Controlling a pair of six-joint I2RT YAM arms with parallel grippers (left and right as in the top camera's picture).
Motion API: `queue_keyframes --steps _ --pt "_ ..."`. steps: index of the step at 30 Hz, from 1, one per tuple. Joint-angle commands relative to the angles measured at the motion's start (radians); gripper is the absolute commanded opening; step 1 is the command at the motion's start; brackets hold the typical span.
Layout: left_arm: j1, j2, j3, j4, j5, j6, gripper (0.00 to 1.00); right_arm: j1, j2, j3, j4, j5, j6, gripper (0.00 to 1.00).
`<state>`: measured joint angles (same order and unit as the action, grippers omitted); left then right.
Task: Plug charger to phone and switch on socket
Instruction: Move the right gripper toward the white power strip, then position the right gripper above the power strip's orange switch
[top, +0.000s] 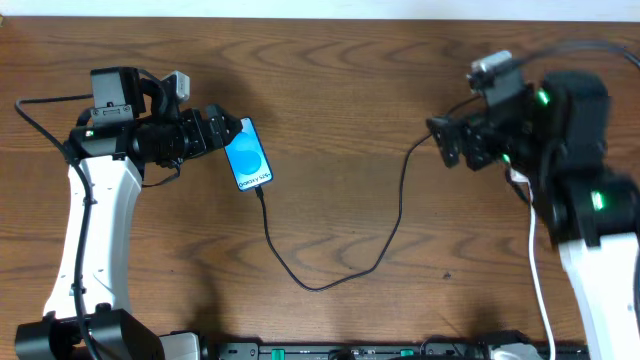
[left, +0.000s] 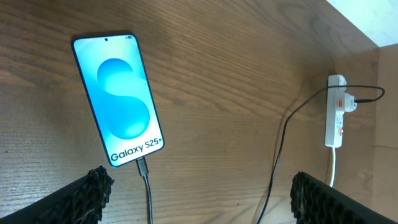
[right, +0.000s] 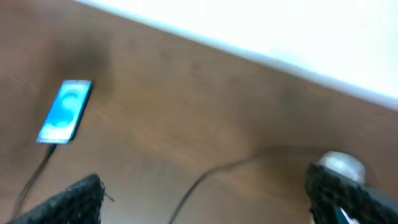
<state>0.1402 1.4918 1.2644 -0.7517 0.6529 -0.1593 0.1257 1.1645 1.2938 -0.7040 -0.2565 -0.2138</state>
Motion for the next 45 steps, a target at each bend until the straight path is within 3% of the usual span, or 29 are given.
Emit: queue_keyframes --steps 1,10,18,26,35,45 --pt "0.004 -0.018 -0.001 0.000 0.009 0.005 0.94 -0.029 -0.138 -0.156 0.106 0.034 -0.075 0.99" --pt "0.004 -0.018 -0.001 0.000 0.009 0.005 0.94 -0.059 -0.536 -0.671 0.498 0.030 -0.098 0.99" --pt "0.004 -0.018 -0.001 0.000 0.009 0.005 0.94 -0.074 -0.869 -1.014 0.637 0.029 -0.098 0.99" --pt "0.004 -0.018 -0.001 0.000 0.009 0.005 0.94 -0.072 -1.080 -1.258 0.751 0.010 -0.097 0.99" --pt "0.004 -0.018 -0.001 0.000 0.009 0.005 0.94 -0.071 -1.160 -1.288 0.645 0.004 -0.099 0.99" --pt "0.004 -0.018 -0.001 0.000 0.009 0.005 0.94 -0.071 -1.159 -1.288 0.649 0.003 -0.045 0.99"
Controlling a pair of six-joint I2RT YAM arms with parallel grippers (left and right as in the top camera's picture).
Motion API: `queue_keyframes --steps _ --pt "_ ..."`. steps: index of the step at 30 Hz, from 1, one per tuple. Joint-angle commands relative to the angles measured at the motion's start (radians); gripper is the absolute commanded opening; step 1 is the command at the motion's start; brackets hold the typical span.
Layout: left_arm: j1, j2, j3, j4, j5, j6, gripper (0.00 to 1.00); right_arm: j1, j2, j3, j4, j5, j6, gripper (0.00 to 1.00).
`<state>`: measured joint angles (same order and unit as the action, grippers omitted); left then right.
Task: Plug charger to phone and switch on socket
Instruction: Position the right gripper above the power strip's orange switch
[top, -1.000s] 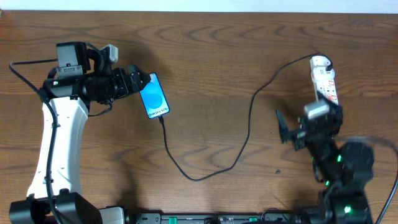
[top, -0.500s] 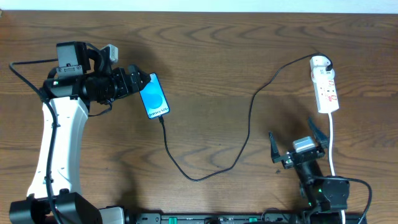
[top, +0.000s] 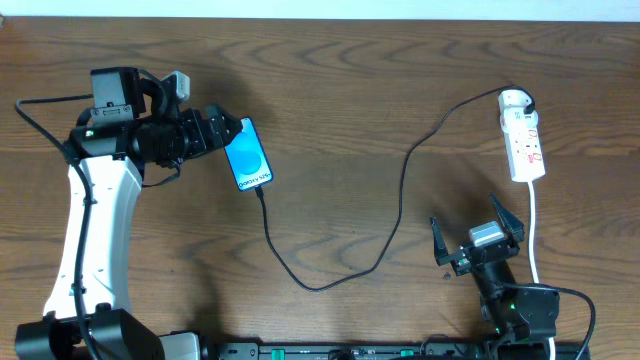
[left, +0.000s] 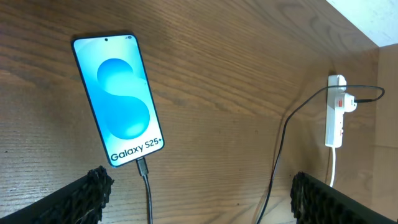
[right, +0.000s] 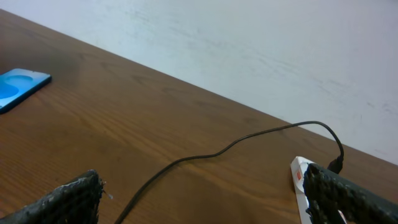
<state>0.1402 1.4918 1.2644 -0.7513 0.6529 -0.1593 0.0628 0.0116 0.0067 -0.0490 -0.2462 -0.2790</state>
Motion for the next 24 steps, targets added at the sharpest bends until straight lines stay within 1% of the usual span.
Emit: queue_keyframes --steps 1,20,24 --pt "0.004 -0.018 -0.001 0.000 0.009 0.005 0.94 -0.008 -0.006 -0.001 -0.006 -0.007 0.020 0.99" --pt "0.004 -0.019 -0.001 0.000 0.009 0.005 0.94 -0.008 -0.006 -0.001 -0.006 -0.007 0.020 0.99" --pt "0.004 -0.064 -0.002 0.000 0.009 0.005 0.94 -0.008 -0.006 -0.001 -0.006 -0.007 0.020 0.99"
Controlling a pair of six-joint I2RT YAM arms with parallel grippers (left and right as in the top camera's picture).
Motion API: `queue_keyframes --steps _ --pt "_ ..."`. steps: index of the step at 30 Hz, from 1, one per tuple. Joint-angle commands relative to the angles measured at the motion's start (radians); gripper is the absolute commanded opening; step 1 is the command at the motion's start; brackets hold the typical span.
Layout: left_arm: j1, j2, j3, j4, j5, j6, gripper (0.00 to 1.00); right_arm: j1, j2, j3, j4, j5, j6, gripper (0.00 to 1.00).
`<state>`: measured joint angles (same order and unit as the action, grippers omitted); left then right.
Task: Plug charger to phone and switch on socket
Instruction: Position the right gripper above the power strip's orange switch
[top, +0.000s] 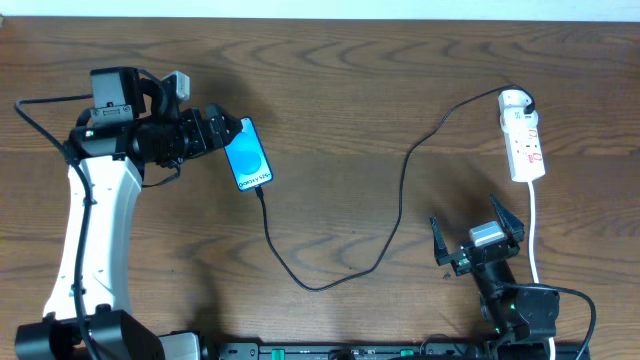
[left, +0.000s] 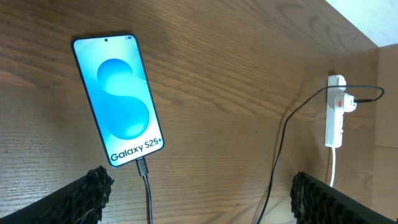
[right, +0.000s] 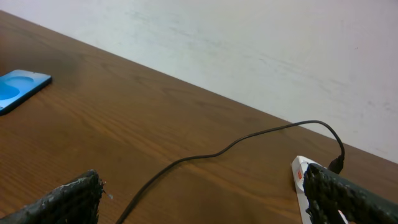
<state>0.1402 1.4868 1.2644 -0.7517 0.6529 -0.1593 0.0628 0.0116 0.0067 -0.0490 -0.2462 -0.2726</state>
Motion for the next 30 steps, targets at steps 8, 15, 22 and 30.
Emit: queue_keyframes --steps 8,15,22,30 --pt "0.004 -0.250 -0.002 0.000 0.009 0.005 0.94 -0.008 -0.006 -0.001 -0.006 -0.007 0.014 0.99" --pt "0.004 -0.411 -0.016 0.000 -0.075 0.029 0.94 -0.008 -0.006 -0.001 -0.006 -0.007 0.014 0.99" --pt "0.004 -0.515 -0.092 0.014 -0.203 0.029 0.94 -0.008 -0.006 -0.001 -0.006 -0.007 0.014 0.99" --pt "0.004 -0.521 -0.115 0.056 -0.209 0.028 0.94 -0.008 -0.006 -0.001 -0.006 -0.007 0.014 0.99"
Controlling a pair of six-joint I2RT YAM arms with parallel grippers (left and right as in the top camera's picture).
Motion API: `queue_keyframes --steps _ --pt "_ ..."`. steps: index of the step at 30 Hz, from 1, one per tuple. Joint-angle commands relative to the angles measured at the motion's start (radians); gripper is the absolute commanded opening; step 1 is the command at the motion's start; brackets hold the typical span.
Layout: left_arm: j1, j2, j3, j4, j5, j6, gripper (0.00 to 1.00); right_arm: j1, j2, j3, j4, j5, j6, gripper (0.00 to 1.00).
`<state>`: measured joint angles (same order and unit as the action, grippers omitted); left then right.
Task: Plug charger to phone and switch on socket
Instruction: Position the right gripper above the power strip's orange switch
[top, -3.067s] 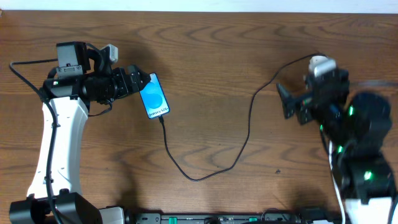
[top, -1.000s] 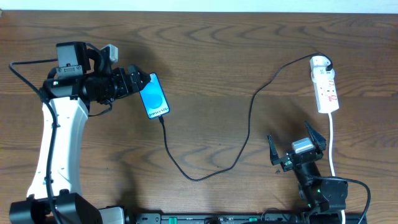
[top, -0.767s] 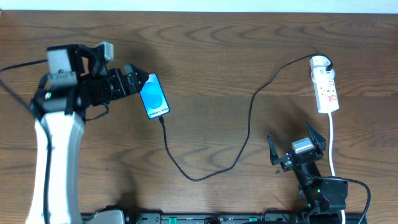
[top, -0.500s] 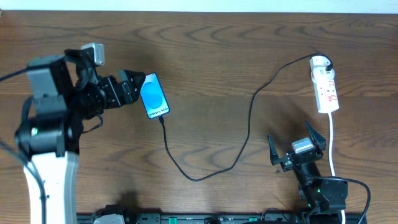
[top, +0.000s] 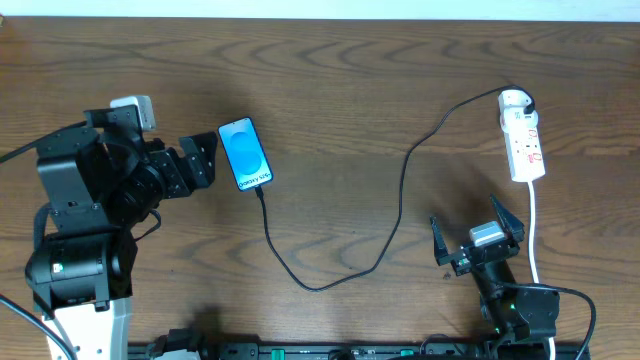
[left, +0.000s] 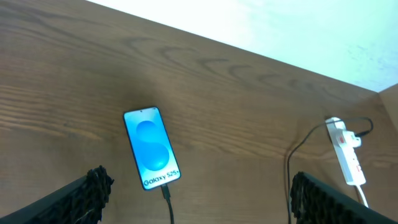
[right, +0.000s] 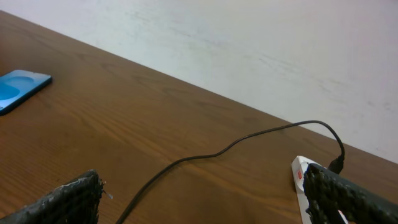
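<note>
The phone (top: 245, 155) lies face up on the wooden table with its blue screen lit, also seen in the left wrist view (left: 151, 147). A black charger cable (top: 400, 200) is plugged into the phone's near end and runs right to the white socket strip (top: 524, 148) at the back right. My left gripper (top: 200, 160) is open just left of the phone, holding nothing. My right gripper (top: 472, 230) is open near the front edge, below the strip, also empty. The right wrist view shows the strip (right: 301, 180) beside one finger.
The strip's white lead (top: 535, 240) runs toward the front edge, close to the right gripper. The cable sags in a loop (top: 320, 285) across the middle of the table. A pale wall (right: 249, 43) rises behind the table's far edge.
My left arm has drawn back to the left and up from the phone, so the left wrist view now takes in the phone, far edge and strip. The right arm has not moved.
First my right gripper was up over the socket strip at the back right, with the left gripper open at the phone's left edge. Then the right arm rested at the front edge with the strip uncovered. The left gripper has now withdrawn from the phone.
</note>
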<state>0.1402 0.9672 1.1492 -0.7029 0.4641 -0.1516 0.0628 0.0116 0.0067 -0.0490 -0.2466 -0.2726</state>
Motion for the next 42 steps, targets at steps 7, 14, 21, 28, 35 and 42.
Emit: queue_keyframes --steps 7,14,21,28,35,42 --pt "0.004 0.019 0.000 0.003 -0.021 0.020 0.94 -0.008 -0.006 -0.001 -0.006 -0.006 0.014 0.99" --pt "0.004 0.040 0.000 0.000 -0.021 0.021 0.94 -0.008 -0.006 -0.001 -0.006 -0.006 0.014 0.99" --pt "0.004 0.062 0.000 0.000 -0.020 0.020 0.94 -0.010 -0.005 -0.001 0.065 0.010 -0.030 0.99" --pt "0.004 0.067 0.000 0.001 -0.025 0.021 0.94 -0.010 0.002 0.016 0.066 0.127 0.095 0.99" --pt "0.004 0.067 0.000 0.001 -0.025 0.021 0.94 -0.012 0.195 0.207 -0.062 0.133 0.145 0.99" --pt "0.004 0.067 0.000 0.001 -0.025 0.021 0.94 -0.085 0.632 0.584 -0.288 0.116 0.217 0.99"
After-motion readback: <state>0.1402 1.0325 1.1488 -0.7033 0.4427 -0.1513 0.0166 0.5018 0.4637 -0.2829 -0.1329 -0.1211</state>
